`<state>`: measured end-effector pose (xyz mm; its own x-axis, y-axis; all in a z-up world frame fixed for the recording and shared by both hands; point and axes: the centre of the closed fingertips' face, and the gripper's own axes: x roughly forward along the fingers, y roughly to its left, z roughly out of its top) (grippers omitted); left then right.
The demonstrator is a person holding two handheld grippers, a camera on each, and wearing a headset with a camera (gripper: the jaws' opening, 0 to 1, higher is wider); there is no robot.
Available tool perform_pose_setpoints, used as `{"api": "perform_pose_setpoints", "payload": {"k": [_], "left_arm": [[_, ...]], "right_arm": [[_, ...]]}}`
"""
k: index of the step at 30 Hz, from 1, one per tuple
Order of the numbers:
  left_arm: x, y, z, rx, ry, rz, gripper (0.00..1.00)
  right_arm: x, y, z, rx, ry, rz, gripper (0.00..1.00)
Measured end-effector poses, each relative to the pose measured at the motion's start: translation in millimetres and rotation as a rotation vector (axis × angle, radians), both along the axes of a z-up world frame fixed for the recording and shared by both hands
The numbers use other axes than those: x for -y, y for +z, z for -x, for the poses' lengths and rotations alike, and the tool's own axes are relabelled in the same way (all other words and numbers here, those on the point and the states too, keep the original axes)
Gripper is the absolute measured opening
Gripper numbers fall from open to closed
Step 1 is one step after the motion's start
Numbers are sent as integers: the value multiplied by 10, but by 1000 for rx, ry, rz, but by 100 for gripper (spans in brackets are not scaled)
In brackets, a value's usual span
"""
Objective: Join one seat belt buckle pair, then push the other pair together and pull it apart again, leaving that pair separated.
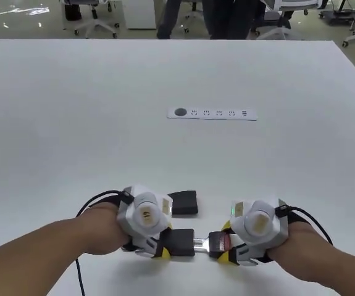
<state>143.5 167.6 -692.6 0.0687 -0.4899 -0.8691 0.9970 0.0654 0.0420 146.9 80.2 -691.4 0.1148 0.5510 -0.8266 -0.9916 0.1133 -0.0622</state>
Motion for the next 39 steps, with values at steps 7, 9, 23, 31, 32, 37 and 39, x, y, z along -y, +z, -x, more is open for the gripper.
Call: {"api": "perform_pose_setpoints", "payload": {"k": [7, 9, 23, 31, 32, 37, 39], "left_arm": [[11, 5, 3, -10, -32, -4, 32], [12, 2, -3, -16, -35, -2, 32], [40, 41, 26, -33, -50, -3, 31], [33, 39, 22, -37, -50, -2, 31], [31, 39, 22, -37, -49, -2, 31], [32, 52, 33, -41, -49, 1, 31], [37, 61, 41, -41, -49, 2, 31]], "right_arm": [[-24, 2, 5, -30, 3, -28, 33], [-19, 0, -4, -26, 1, -32, 32], [-101, -19, -14, -24, -22, -55, 31], [-125, -20, 5, -24, -16, -47, 31], [-125, -20, -1, -24, -15, -46, 31], [-141, -21, 16, -20, -13, -48, 31], [-148, -18, 19, -1, 10, -33, 31]]}}
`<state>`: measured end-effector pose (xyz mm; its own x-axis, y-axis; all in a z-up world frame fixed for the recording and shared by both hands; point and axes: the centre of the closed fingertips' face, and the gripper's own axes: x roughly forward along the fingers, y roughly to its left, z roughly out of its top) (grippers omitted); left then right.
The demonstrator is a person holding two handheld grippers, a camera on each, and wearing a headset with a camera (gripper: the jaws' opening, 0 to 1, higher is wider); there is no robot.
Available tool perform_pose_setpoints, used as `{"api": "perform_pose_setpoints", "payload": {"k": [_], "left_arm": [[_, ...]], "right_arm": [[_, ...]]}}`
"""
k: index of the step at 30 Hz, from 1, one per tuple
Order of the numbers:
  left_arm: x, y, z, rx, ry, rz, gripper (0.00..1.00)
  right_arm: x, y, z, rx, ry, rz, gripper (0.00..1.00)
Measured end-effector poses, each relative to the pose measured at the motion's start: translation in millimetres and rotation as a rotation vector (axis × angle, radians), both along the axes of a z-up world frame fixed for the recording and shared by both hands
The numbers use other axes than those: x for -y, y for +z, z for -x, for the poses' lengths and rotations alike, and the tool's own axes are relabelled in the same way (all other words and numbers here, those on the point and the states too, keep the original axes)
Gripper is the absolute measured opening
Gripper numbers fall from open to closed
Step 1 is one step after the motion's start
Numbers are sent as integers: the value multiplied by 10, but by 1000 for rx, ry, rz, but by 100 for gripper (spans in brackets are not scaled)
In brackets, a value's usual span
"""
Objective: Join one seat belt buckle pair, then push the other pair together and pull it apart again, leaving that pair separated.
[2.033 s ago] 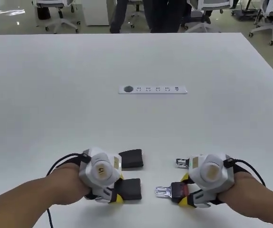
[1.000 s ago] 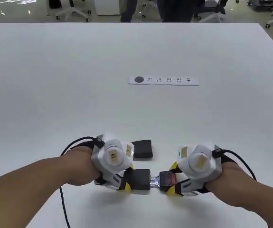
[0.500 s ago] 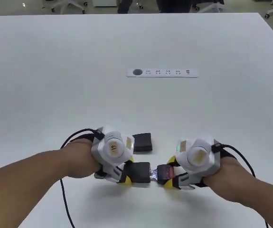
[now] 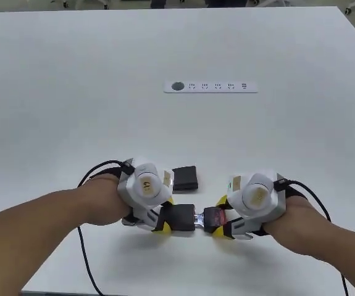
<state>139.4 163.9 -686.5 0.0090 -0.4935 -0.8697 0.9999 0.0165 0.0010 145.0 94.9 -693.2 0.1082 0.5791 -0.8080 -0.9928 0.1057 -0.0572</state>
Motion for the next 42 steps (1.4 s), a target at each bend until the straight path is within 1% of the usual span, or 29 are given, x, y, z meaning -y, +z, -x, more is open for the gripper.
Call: {"api": "perform_pose_setpoints", "payload": {"k": [2, 4, 6, 7, 8, 12, 17, 18, 19, 21, 24, 27, 30, 34, 38, 42], "left_arm": [[4, 7, 8, 0, -1, -1, 31], [5, 8, 11, 0, -4, -4, 31], [7, 11, 13, 0, -2, -5, 31], [11, 18, 17, 0, -3, -4, 31], [12, 21, 19, -1, -1, -3, 31], [9, 20, 16, -2, 2, 4, 31], [9, 2, 4, 1, -7, -13, 31], [8, -4, -1, 2, -10, -16, 31], [-2, -3, -1, 3, -9, -24, 31], [1, -1, -4, 3, -5, -20, 31], [-6, -8, -14, 5, 1, -19, 32], [-11, 0, -17, -5, 33, -14, 32], [-13, -7, -23, -3, 35, -17, 31], [-30, -5, -34, -6, 42, -2, 31], [-25, -5, -27, -10, 36, -2, 31], [-54, -51, -63, -8, 35, -2, 31]], "right_arm": [[-14, 9, 13, 21, 29, 28, 31], [-20, 13, 4, 26, 30, 37, 31], [-21, 17, 3, 18, 18, 28, 31], [-43, 21, 15, -4, -3, 4, 31], [-29, 21, 5, 2, -3, 8, 31], [-39, 17, 6, -4, -18, -10, 31], [-96, 21, 17, -4, -24, -17, 31], [-102, 19, 14, -4, -25, -17, 31], [-102, 8, -23, 6, -30, -8, 31], [-91, -18, -3, -1, -32, -6, 31], [-105, -48, -13, 0, -32, -4, 31], [-91, -48, -11, 6, -28, 0, 31], [-68, -38, 1, 18, -4, 8, 30], [-67, -30, 1, 18, -4, 16, 30], [-58, -21, 12, 13, -19, 15, 30], [-71, -10, 23, 10, -26, 17, 30]]}}
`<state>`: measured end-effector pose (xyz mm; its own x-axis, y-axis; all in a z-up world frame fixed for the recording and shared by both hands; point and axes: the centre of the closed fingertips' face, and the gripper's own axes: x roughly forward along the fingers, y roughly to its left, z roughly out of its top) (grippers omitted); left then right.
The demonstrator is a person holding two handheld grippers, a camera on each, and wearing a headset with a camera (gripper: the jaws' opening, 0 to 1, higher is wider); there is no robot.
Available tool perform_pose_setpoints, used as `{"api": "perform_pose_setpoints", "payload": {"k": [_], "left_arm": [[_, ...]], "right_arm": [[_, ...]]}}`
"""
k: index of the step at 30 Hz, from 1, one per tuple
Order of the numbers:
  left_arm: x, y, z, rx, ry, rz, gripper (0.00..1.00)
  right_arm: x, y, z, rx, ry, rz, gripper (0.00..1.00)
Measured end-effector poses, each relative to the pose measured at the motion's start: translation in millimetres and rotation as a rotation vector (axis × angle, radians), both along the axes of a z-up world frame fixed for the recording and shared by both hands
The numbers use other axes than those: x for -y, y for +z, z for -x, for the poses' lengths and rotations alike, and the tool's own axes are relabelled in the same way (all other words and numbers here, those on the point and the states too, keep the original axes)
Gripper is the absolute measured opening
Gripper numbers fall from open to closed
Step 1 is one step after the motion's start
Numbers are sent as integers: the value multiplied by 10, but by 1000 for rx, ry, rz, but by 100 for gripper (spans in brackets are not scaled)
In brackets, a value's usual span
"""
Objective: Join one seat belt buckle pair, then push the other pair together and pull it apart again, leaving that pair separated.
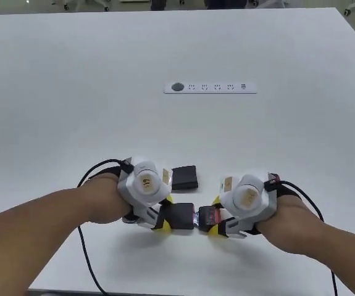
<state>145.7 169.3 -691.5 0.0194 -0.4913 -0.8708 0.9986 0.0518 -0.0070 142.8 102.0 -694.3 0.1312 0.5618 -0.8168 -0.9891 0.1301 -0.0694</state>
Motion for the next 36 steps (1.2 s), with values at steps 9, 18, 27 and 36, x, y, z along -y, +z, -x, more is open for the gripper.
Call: {"api": "perform_pose_setpoints", "payload": {"k": [9, 18, 27, 36], "left_arm": [[-24, -19, -5, -14, 26, 2, 33], [-19, -13, 6, -16, 63, -18, 34], [-53, 105, 16, 27, 100, 22, 39], [-69, 406, -142, 79, 145, 90, 41]], "right_arm": [[-35, 23, 33, -16, 15, -6, 32], [-37, 5, 9, -21, -9, 9, 34], [-23, 124, 26, -24, -28, -44, 34], [-48, 411, -62, -42, -46, -111, 33]]}}
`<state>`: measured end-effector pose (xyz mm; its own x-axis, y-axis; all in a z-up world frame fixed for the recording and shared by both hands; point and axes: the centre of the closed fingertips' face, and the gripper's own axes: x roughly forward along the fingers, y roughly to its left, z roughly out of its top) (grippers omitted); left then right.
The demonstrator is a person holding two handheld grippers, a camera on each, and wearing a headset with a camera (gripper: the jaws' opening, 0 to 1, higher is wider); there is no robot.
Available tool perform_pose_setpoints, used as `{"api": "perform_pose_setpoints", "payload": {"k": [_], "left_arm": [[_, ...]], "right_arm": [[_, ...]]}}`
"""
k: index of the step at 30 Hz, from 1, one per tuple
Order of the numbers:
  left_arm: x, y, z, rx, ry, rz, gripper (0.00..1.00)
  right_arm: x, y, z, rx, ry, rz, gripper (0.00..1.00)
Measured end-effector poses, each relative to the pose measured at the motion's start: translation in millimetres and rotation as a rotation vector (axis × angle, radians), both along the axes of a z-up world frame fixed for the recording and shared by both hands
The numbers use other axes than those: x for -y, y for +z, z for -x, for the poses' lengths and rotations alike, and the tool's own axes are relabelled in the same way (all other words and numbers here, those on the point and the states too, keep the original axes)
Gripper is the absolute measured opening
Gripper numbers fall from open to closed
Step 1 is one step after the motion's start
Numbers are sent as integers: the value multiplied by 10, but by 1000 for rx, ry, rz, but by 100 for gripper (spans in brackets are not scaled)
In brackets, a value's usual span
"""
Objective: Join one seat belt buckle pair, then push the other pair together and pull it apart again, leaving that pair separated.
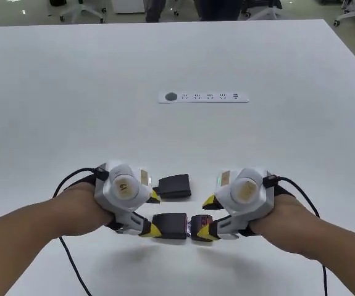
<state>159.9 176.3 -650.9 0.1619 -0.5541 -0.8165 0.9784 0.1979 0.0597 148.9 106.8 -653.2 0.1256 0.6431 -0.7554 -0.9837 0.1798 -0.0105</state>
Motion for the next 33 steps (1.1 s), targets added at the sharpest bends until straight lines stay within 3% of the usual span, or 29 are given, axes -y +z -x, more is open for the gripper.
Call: {"api": "perform_pose_setpoints", "payload": {"k": [2, 5, 11, 20, 25, 29, 31, 33], "left_arm": [[44, 81, -77, 9, 20, 19, 41], [28, 40, -269, 28, 32, 15, 42], [216, 206, -402, 58, 41, 41, 42], [309, 125, -623, 65, 21, 18, 45], [290, 27, -711, 50, 26, 6, 48], [228, -108, -761, 42, 16, -29, 51], [181, -181, -813, 56, -7, -62, 51], [184, -221, -823, 44, -9, -62, 50]], "right_arm": [[18, 56, -57, 18, 0, -5, 33], [67, 92, -142, 38, -2, -6, 33], [183, 143, -238, 71, -2, 9, 35], [548, 122, -480, 91, -39, 58, 37], [825, 42, -608, 85, -67, 87, 37], [1104, -24, -682, 85, -93, 128, 38], [1248, -96, -745, 110, -80, 171, 40], [1310, -116, -762, 99, -91, 173, 40]]}}
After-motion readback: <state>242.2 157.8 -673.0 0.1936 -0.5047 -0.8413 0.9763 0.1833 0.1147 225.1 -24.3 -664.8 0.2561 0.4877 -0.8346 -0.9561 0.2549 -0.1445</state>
